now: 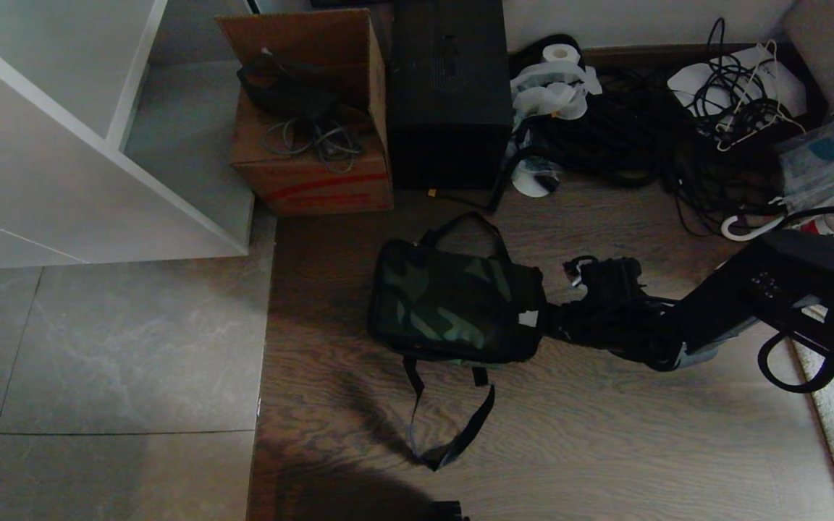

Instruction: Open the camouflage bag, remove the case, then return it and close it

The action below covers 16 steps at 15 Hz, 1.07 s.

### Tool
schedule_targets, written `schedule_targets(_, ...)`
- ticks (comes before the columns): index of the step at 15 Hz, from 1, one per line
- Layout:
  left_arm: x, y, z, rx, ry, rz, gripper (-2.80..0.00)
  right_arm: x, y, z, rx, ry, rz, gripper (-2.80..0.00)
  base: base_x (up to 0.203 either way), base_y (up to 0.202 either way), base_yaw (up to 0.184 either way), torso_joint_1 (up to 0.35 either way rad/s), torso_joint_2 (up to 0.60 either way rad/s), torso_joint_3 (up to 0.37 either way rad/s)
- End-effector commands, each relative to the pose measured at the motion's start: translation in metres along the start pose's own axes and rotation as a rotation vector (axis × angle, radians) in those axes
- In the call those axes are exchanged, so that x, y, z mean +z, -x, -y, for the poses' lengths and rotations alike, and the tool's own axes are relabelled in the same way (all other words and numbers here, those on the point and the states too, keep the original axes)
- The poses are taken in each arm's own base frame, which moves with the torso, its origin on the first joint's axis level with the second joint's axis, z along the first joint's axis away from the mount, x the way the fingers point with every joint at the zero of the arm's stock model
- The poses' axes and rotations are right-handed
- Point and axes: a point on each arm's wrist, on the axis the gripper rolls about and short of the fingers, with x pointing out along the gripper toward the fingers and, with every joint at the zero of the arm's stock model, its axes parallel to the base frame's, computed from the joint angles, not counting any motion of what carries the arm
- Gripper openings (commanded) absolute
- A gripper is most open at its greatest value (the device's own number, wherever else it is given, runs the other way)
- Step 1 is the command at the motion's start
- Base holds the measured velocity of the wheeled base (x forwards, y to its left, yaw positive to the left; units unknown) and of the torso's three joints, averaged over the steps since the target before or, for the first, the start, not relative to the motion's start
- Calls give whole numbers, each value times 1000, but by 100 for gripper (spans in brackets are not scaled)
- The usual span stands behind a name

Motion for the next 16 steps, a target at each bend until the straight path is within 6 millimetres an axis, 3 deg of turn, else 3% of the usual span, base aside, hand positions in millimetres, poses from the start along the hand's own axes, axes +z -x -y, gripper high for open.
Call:
schedule_targets(1,-3,-1,0,1,0,-7,-280,1,1,-1,6,6,2,0,0,0,0,0,0,0)
schedule_targets(5,-2,-1,0,1,0,-8,-280,7,11,-4,14,6,15,0,0,0,0,0,0,0)
schedule_targets(9,-2,-1,0,1,1,-8,-280,30,43,-7,89,-2,48,0,0,0,0,0,0,0)
schedule_targets(11,-2,-1,0,1,0,-8,-280,29,61,2,132,-19,2,0,0,0,0,0,0,0)
schedule_targets(13,-3,-1,0,1,0,-7,-280,25,58,5,127,-28,-15,0,0,0,0,0,0,0)
schedule_targets(14,-2,-1,0,1,0,-8,-280,22,53,8,124,-31,-23,-280,0,0,0,0,0,0)
schedule_targets(16,-2,-1,0,1,1,-8,-280,21,48,10,121,-31,-26,-280,0,0,0,0,0,0)
